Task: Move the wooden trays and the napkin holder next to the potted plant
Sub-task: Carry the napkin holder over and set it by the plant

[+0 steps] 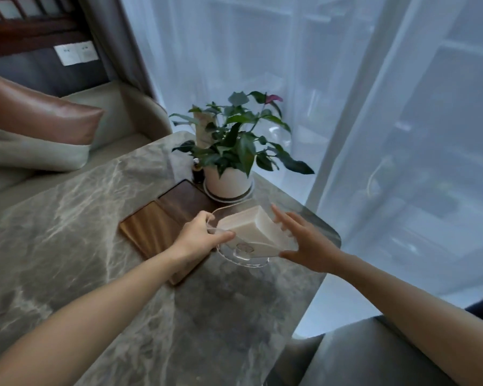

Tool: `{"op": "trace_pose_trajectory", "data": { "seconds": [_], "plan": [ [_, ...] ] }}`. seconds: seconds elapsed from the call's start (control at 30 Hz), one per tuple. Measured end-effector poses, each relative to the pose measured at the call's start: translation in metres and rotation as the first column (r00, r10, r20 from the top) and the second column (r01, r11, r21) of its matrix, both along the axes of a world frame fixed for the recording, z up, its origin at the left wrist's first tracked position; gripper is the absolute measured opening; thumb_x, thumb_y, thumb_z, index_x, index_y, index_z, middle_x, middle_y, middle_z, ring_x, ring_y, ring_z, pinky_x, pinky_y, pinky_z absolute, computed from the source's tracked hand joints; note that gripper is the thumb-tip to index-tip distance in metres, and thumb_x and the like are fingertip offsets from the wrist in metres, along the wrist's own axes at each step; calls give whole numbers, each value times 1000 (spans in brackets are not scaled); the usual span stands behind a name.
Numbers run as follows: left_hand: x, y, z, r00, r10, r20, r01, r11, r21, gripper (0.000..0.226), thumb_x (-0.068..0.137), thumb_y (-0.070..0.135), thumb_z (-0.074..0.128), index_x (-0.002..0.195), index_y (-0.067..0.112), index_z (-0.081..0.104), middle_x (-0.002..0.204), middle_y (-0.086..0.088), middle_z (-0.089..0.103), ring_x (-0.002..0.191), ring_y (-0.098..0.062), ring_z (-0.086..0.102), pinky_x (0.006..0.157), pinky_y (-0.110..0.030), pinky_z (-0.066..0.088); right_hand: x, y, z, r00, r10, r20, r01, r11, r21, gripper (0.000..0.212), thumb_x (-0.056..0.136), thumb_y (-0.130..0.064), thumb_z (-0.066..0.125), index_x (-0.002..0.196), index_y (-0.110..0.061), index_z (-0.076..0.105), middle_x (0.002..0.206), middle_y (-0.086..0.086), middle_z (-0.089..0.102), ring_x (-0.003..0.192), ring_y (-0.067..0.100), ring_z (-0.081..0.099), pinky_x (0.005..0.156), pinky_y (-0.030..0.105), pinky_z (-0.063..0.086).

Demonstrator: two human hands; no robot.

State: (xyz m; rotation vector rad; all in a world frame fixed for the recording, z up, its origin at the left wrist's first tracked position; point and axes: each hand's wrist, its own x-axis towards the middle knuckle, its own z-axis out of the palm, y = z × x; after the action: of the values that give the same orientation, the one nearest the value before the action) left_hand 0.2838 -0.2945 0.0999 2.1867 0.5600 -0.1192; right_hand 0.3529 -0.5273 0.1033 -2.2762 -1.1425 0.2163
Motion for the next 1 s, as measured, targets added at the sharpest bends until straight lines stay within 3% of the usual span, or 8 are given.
{"op": "trace_pose_trajectory", "data": {
  "seconds": [0.1, 0.27, 0.43, 0.53, 0.63, 0.77, 0.9, 1.0],
  "plan": [
    [38, -26, 0, 999, -26, 20, 28, 996, -85, 61, 69, 38, 76, 118, 12, 51, 98, 0, 59, 91, -16, 57, 64, -21, 42, 22, -25, -1, 994, -108, -20, 108, 994, -3, 96, 72, -16, 74, 136, -33, 4, 133, 12, 43, 108, 16, 45, 92, 14, 31],
    [90, -65, -3, 998, -60, -27, 50, 959, -279, 74, 74, 26, 75, 134, 5, 39, 123, -14, 59, 101, -20, 57, 84, -28, 44, 48, -56, -7, 970, -232, -73, 230, 972, -40, 102, 73, -10, 73, 141, -24, -2, 133, 15, 42, 116, 28, 47, 101, 37, 40],
    [122, -100, -7, 994, -87, -64, 63, 948, -311, 76, 77, 23, 72, 139, 6, 32, 136, -18, 50, 119, -28, 52, 101, -40, 44, 68, -81, -15, 939, -323, -120, 317, 946, -70, 99, 75, -5, 67, 143, -23, -2, 133, 15, 41, 113, 29, 48, 97, 37, 43],
    [136, -118, -11, 992, -98, -84, 68, 951, -301, 76, 79, 22, 71, 141, 7, 29, 139, -17, 46, 122, -29, 50, 101, -40, 43, 79, -95, -21, 923, -363, -128, 352, 930, -101, 97, 77, -3, 64, 144, -23, -3, 135, 13, 39, 114, 30, 48, 96, 38, 43],
    [147, -132, -16, 990, -103, -98, 67, 946, -319, 69, 80, 18, 69, 138, 7, 34, 133, -15, 51, 110, -26, 53, 95, -36, 44, 87, -104, -25, 912, -390, -126, 376, 918, -125, 95, 77, -3, 63, 145, -23, -2, 137, 14, 38, 115, 30, 47, 97, 37, 44],
    [159, -142, -20, 991, -79, -107, 39, 944, -328, 56, 80, 14, 68, 130, 5, 43, 93, -2, 55, 85, -17, 53, 78, -28, 43, 95, -109, -31, 897, -424, -127, 406, 902, -146, 96, 78, -6, 65, 145, -24, -1, 137, 14, 38, 114, 31, 49, 96, 38, 45],
    [165, -144, -25, 989, -77, -129, 32, 947, -318, 51, 80, 14, 68, 125, 5, 46, 100, -6, 57, 95, -24, 55, 83, -33, 45, 100, -108, -35, 888, -440, -132, 419, 894, -159, 96, 78, -6, 64, 145, -23, -2, 138, 14, 37, 118, 30, 47, 98, 37, 44],
    [168, -144, -28, 991, -62, -117, 21, 945, -326, 54, 80, 14, 68, 127, 4, 45, 98, -3, 53, 92, -21, 53, 79, -30, 43, 102, -107, -37, 881, -451, -144, 425, 888, -176, 96, 79, -6, 65, 145, -23, -3, 139, 14, 36, 118, 31, 46, 99, 38, 43]
  ]
}}
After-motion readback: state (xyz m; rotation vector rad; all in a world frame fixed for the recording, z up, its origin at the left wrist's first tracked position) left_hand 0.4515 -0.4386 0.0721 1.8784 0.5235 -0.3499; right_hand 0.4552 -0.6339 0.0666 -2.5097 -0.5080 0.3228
